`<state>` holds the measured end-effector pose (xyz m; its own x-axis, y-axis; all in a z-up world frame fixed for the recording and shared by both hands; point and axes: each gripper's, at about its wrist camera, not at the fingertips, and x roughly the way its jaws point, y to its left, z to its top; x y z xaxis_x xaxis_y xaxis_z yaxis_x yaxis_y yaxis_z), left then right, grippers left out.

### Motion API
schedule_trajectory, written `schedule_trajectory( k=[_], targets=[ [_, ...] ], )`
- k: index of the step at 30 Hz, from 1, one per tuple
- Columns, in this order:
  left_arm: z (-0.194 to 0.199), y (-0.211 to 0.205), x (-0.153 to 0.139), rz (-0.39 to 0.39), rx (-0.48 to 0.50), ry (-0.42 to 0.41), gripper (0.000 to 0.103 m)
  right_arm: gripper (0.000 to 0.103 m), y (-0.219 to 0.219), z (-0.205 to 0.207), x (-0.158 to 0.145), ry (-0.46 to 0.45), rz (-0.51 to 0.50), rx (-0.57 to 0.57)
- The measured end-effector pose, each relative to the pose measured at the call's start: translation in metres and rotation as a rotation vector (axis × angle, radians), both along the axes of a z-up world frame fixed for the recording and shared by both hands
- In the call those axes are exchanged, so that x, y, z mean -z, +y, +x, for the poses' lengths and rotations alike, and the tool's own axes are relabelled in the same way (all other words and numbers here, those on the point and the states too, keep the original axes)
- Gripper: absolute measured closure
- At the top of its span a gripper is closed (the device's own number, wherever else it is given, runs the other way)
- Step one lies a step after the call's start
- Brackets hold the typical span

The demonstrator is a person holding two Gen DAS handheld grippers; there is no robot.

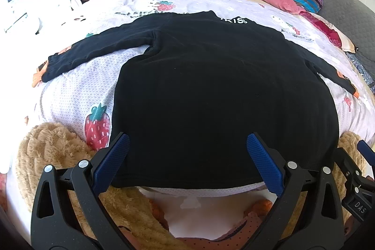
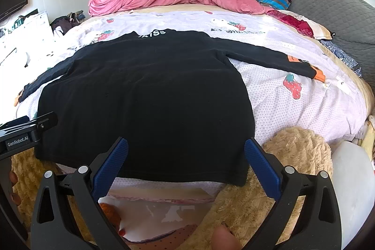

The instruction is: Fold small clothes

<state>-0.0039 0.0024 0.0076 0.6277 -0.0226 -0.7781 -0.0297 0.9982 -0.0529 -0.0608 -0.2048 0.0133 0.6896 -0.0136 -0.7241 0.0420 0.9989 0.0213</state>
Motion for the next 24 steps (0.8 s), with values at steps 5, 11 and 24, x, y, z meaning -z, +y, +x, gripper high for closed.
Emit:
schedule_trajectory(
  k=[5,11,24],
  targets=[
    [-0.0001,-0.0001,0.0005,-0.001,0.000,-0.003,0.009,0.004,0.0041,0.0010,0.0020,-0.001,0.008,0.005],
    [-0.0007,-0.0010,0.0004,-0.003,0.004,-0.002,0.009,0.004,0.0044,0.0011,0.0023,-0.007,0.012,0.004],
    [0.0049,-0.0096,0.0002,-0.003,0.024,-0.007,0.009,0.004,-0.0032,0.0009,0.0029,-0.011,0.033,0.012]
  ],
)
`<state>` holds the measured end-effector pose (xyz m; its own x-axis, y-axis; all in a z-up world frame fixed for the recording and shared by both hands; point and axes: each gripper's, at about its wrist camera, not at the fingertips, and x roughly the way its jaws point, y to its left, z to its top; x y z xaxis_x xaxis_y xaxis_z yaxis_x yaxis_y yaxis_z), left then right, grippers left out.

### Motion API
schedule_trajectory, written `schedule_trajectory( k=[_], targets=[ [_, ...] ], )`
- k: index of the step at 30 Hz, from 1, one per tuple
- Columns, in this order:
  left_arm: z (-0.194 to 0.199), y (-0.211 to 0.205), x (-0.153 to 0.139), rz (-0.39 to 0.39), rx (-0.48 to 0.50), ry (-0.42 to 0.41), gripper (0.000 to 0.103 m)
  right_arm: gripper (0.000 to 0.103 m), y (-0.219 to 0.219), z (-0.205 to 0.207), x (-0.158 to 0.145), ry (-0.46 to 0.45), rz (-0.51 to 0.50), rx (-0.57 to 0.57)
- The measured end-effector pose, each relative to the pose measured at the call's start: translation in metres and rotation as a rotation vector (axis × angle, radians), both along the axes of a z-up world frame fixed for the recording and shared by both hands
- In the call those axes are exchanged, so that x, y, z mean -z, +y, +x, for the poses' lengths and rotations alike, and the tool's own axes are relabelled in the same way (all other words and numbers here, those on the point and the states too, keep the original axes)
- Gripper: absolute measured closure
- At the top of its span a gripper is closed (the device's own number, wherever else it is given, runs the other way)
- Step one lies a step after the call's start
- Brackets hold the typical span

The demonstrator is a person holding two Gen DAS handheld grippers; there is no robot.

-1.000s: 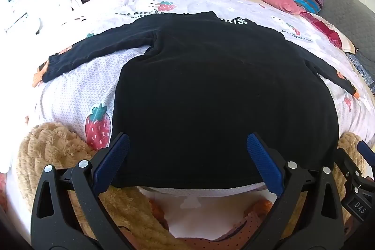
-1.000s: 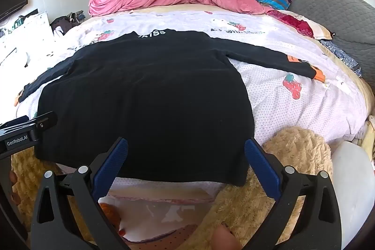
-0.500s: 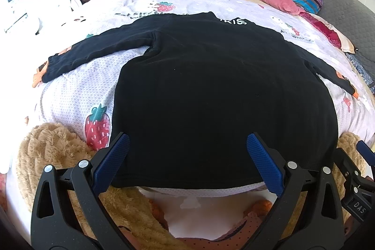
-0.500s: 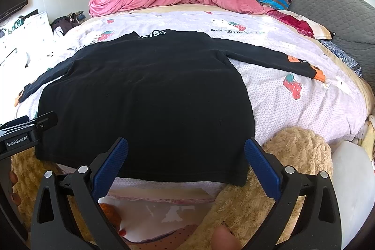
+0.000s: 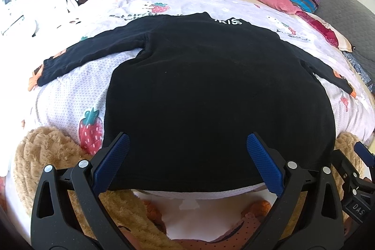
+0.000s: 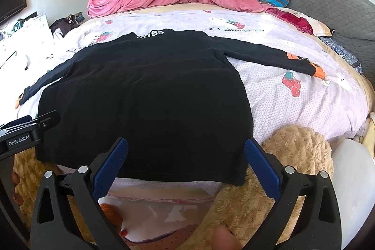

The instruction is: Fold small clothes

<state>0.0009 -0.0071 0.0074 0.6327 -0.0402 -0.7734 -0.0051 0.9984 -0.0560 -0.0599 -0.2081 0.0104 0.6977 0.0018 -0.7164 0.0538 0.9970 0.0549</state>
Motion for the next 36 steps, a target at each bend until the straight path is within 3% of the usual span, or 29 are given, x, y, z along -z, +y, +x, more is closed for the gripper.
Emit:
schedule_trajectory(
  k=[17,36],
  targets=[
    [0.020,-0.033,-0.006,-0.007,0.066,-0.010,0.009,0.004,-0.026,0.008,-0.010,-0.040,0.002,0.036],
    [0.063,-0.056,-0.018,-0.052,0.103,0.009,0.009,0.004,-0.060,0.041,-0.023,-0.024,0.054,0.101]
  ],
)
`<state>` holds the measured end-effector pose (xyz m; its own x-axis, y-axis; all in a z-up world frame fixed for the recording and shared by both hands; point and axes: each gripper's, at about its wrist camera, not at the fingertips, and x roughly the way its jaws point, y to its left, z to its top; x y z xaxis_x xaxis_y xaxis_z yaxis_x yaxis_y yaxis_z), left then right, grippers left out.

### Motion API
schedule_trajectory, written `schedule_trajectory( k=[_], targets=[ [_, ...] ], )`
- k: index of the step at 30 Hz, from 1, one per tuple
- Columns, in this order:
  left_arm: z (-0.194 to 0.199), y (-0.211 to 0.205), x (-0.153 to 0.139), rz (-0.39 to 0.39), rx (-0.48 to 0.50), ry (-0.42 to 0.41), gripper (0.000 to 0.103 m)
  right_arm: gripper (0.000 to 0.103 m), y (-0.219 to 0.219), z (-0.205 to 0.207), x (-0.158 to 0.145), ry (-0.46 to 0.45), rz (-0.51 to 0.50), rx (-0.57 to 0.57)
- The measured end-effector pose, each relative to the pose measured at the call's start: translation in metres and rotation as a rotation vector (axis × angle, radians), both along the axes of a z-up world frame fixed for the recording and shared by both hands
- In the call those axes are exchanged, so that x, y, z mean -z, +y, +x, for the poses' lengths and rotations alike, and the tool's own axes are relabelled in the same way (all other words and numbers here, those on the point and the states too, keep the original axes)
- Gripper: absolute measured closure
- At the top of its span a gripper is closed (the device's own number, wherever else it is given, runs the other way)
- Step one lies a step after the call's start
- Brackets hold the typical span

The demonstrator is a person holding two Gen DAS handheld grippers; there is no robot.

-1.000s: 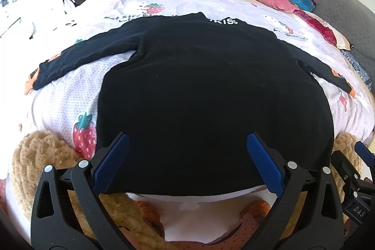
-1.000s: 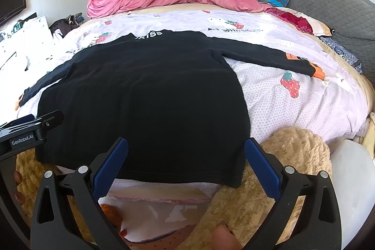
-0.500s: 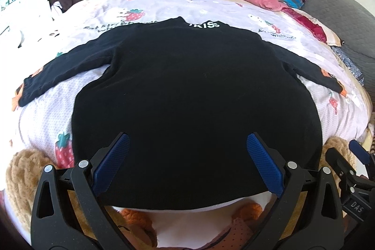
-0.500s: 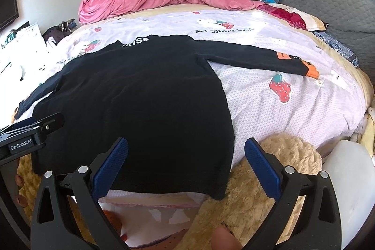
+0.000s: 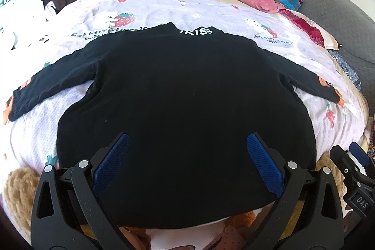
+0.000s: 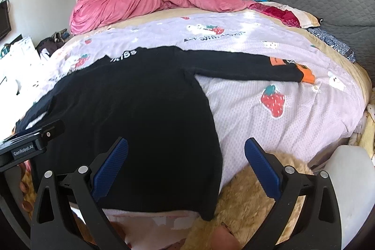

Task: Fold small clothes
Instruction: 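Move the right tool toward the orange cuff of the nearest sleeve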

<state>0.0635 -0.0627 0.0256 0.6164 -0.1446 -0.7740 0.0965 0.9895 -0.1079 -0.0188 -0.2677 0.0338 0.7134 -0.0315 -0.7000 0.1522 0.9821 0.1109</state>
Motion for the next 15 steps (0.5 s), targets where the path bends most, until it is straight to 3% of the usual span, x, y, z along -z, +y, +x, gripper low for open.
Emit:
schedule_trajectory(
  k=[15],
  targets=[
    [0.041,-0.032,-0.019,-0.011,0.065,-0.026,0.009,0.004,-0.030,0.033,-0.022,-0.034,0.001,0.079]
  ],
)
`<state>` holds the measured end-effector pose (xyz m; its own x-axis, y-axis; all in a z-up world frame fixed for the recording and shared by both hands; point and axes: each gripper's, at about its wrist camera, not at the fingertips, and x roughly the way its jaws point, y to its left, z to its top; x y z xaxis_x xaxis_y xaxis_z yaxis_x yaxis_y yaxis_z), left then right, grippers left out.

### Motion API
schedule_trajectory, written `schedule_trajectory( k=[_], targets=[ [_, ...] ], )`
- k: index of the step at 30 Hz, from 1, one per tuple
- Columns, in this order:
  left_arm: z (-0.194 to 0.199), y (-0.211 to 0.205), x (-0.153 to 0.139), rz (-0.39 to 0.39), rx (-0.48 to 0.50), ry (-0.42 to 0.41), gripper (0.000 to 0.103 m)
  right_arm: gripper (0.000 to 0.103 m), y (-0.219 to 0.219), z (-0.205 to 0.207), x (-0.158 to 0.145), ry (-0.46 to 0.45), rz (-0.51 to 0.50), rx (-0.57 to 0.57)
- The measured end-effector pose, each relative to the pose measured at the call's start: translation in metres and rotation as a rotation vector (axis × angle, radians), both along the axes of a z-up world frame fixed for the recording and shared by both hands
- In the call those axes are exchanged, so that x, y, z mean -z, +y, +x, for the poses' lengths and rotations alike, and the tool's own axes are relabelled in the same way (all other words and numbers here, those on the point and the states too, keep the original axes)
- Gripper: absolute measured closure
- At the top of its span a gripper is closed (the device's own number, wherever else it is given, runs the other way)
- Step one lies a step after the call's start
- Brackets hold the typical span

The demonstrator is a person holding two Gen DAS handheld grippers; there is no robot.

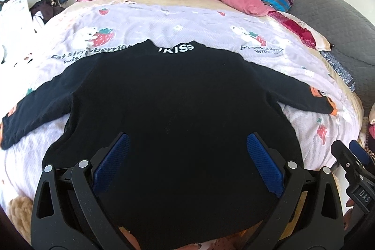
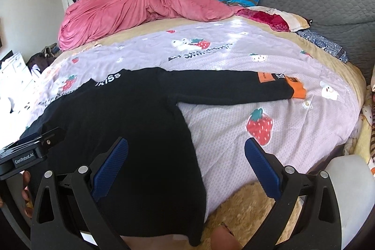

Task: Fold small clothes
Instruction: 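Move the right tool toward the orange cuff of the nearest sleeve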

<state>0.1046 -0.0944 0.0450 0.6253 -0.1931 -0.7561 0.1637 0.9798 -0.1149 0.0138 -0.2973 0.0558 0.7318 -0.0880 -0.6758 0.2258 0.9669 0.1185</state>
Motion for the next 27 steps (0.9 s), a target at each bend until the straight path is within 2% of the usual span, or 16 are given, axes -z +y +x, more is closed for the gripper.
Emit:
schedule_trajectory(
  k=[15,27],
  targets=[
    [0.041,-0.022,-0.014,-0.004,0.036,-0.016,0.009,0.004,-0.029,0.031,-0.007,-0.005,0.037,0.066],
    [0.068,-0.041,-0.024,-0.028,0.048,-0.014,0.009,0.004,-0.070,0.068,-0.011,-0.003,0.092,0.148]
  ],
)
